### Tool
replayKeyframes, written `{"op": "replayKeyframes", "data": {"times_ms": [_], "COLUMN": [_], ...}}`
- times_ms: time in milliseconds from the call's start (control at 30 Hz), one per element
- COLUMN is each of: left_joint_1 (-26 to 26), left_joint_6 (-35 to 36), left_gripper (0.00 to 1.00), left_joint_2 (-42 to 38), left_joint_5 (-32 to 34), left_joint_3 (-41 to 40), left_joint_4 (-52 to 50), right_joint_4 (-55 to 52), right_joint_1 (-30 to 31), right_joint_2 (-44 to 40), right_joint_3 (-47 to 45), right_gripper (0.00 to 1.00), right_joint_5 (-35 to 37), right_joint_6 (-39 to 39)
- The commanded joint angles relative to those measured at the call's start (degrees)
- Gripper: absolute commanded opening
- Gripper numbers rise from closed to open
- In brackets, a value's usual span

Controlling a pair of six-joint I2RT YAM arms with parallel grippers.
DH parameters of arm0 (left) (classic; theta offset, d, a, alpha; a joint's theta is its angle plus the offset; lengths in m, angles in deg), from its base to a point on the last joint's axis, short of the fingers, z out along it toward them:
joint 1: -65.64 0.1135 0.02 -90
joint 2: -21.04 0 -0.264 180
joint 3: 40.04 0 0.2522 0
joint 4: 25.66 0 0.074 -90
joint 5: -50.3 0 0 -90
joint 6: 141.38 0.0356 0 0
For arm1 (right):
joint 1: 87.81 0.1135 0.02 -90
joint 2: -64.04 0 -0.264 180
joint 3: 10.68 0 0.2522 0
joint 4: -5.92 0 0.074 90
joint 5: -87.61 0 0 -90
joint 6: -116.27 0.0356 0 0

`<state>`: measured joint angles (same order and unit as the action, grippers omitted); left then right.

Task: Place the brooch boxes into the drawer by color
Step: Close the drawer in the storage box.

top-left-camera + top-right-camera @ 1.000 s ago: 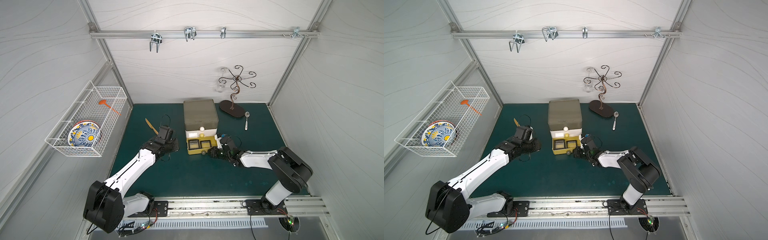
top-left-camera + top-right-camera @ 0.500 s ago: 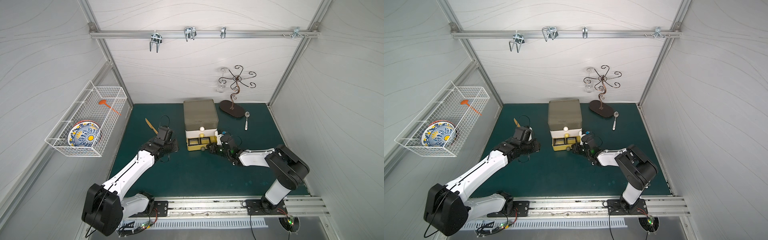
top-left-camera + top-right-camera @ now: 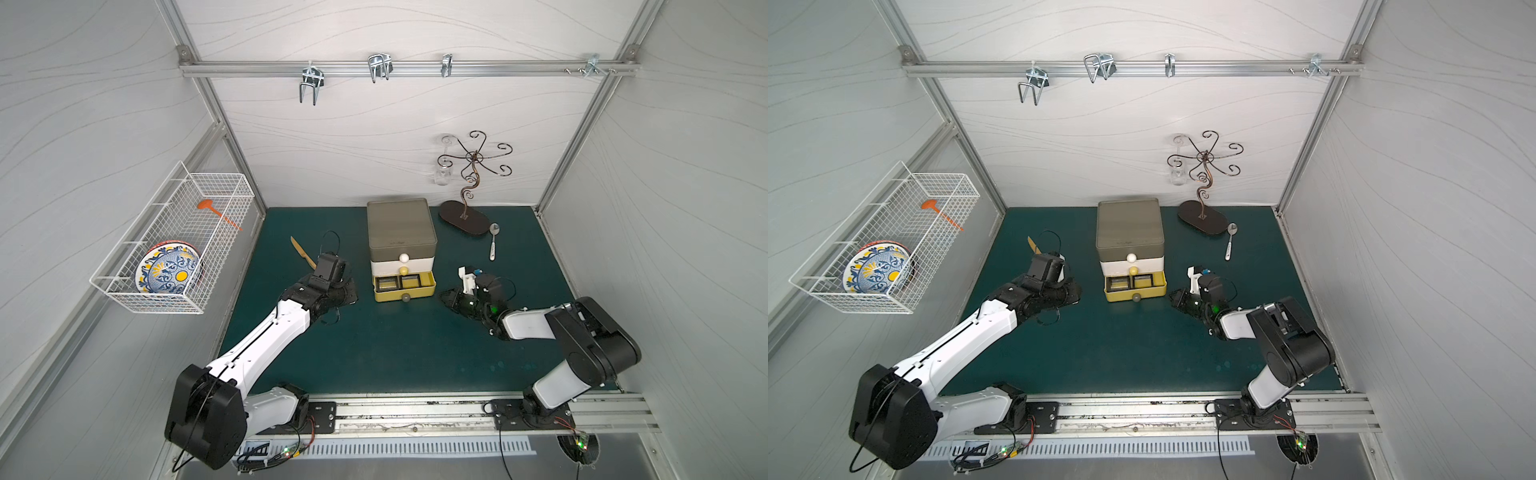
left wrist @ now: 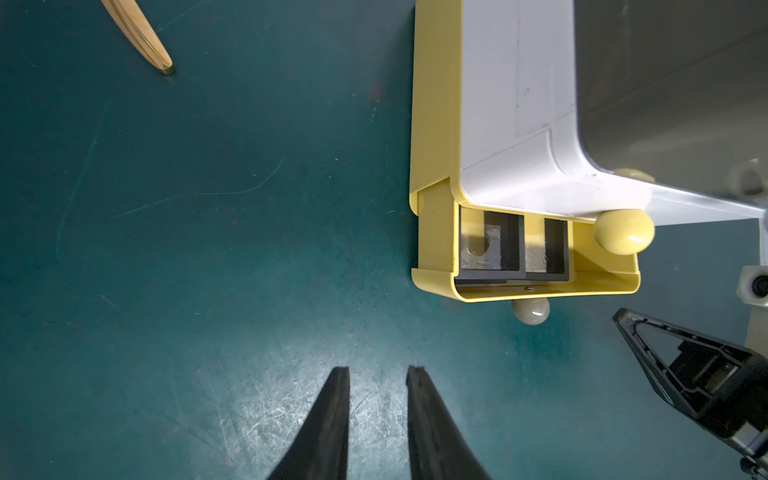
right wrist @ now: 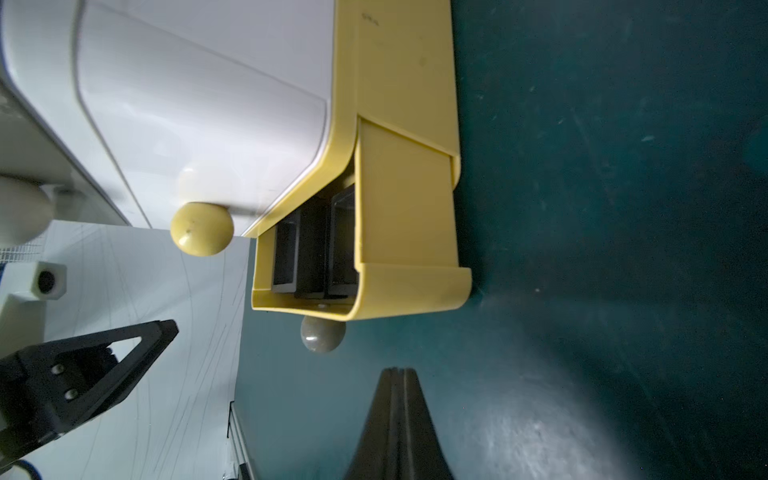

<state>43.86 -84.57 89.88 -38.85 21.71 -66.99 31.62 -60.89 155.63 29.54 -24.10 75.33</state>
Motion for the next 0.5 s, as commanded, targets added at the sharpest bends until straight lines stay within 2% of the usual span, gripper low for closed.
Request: {"op": "replayKeyframes", "data": {"times_ms": [0, 467], "left_joint_1": [0.25, 0.42], "left_joint_6": [0.67, 0.76], "left_gripper": [0.28, 0.28], "left_joint_2": [0.6, 1.56], "left_joint_5": [0.92, 1.9], "left_joint_3": [0.88, 0.79], "left_joint_4": [1.03, 0.68], "right_joint_4": [2.59, 9.22], "right_joint_1": [0.06, 0.84], "right_joint_2": [2.78, 16.34], "right_joint_3": [2.18, 11.53], "right_gripper": [0.0, 0.0], "right_joint_5": [-2.23, -3.77], "right_joint_6": [-0.55, 2.57]}}
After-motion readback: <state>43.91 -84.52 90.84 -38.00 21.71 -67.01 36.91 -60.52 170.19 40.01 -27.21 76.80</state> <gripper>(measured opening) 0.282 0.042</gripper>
